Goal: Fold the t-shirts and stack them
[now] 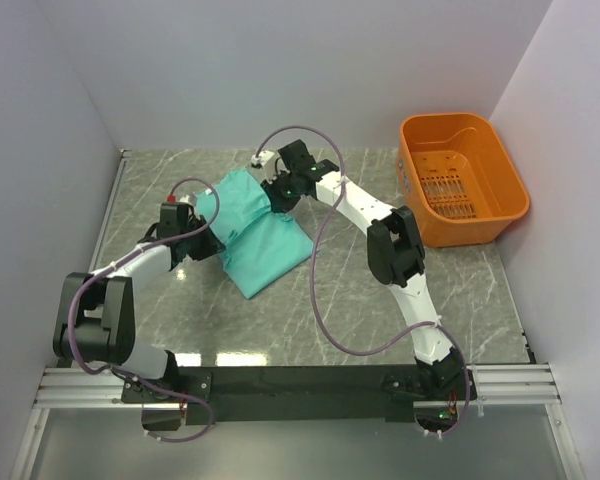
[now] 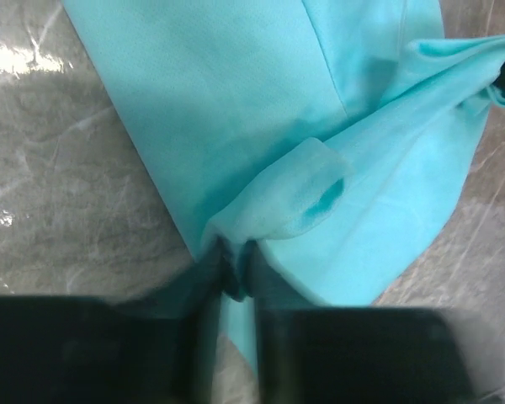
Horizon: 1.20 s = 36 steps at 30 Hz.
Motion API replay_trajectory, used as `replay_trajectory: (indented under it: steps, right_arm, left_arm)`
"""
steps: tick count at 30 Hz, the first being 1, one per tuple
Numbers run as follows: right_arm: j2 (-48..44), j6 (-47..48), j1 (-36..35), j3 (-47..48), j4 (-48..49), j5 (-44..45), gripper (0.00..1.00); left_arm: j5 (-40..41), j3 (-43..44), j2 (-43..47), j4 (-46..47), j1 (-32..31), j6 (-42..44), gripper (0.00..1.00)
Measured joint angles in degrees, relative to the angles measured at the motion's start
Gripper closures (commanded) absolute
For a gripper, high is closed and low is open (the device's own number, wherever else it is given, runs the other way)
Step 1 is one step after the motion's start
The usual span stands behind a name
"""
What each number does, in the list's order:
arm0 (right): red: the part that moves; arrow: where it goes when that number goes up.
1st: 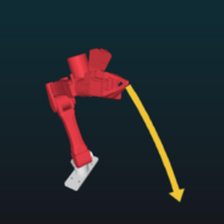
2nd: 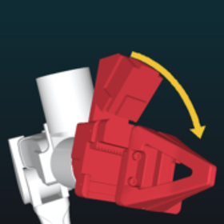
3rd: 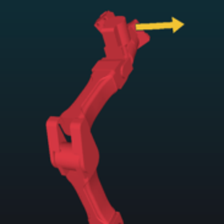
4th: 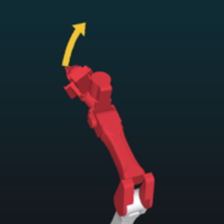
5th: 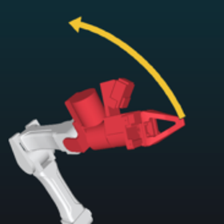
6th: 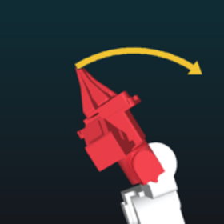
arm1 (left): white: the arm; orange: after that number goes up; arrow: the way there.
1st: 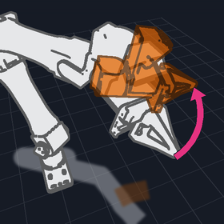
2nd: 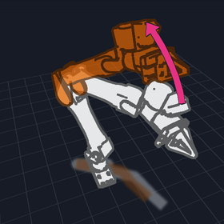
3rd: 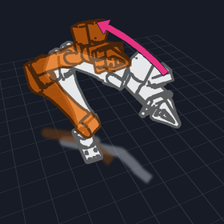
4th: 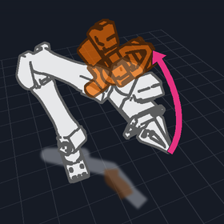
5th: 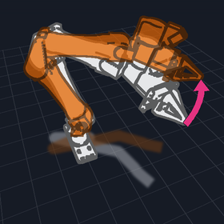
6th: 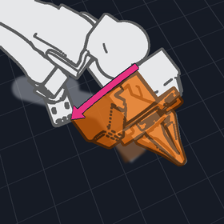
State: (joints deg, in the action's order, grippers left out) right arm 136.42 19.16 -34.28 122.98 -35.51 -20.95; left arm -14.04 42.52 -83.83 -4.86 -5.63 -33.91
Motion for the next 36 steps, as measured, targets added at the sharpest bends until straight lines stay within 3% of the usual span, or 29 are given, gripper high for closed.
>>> replay_trajectory:
  steps: [1, 3, 4, 7, 11, 15, 20, 23, 26, 32, 36]
  right_arm:
    - [0.0, -0.4, 0.0, 0.0, 0.3, 0.4, 0.61]
    - [0.0, -1.5, -0.1, 0.1, 1.3, 1.8, 0.55]
    - [0.0, -2.3, -0.1, 0.1, 2.1, 3.2, 0.50]
    - [-0.3, -4.3, 0.1, -0.3, 4.1, 6.0, 0.40]
    - [-4.5, -5.1, 1.2, -5.5, 6.7, 5.7, 0.38]
    - [-11.8, 2.4, 4.3, -12.3, 4.5, -4.9, 0.34]
    - [-23.8, 28.5, 8.4, -26.3, -3.3, -17.7, 0.32]
    - [-30.5, 44.5, 8.9, -38.6, -6.1, -19.6, 0.31]
    - [-32.2, 53.9, 8.6, -44.9, -7.0, -18.9, 0.31]
    - [-32.1, 61.9, 10.1, -44.9, -7.0, -20.3, 0.31]
    - [-33.6, 63.1, 11.4, -45.8, -5.9, -22.2, 0.32]
  left_arm:
    - [0.1, 0.4, -0.3, 0.0, 0.0, 0.5, 0.59]
    - [0.5, 0.9, -0.6, -0.1, 0.1, 0.5, 0.45]
    - [0.7, 1.2, -0.5, -0.2, 0.2, 0.5, 0.33]
    - [2.7, 3.3, 0.2, -1.6, 0.5, 1.2, 0.21]
    - [7.3, 6.9, 6.1, -4.5, 0.7, 3.7, 0.22]
    - [7.6, 8.6, 14.5, -6.5, 0.8, 7.7, 0.24]
    - [4.9, 4.7, 21.9, -8.5, -3.6, 12.4, 0.23]
    - [4.2, -0.7, 26.0, -10.2, -10.8, 16.1, 0.21]
    - [3.8, -4.2, 28.7, -10.4, -18.6, 22.5, 0.20]
    - [4.2, -4.8, 27.3, -9.4, -25.9, 35.6, 0.21]
    - [8.4, -4.7, 19.4, -9.6, -30.7, 40.6, 0.26]
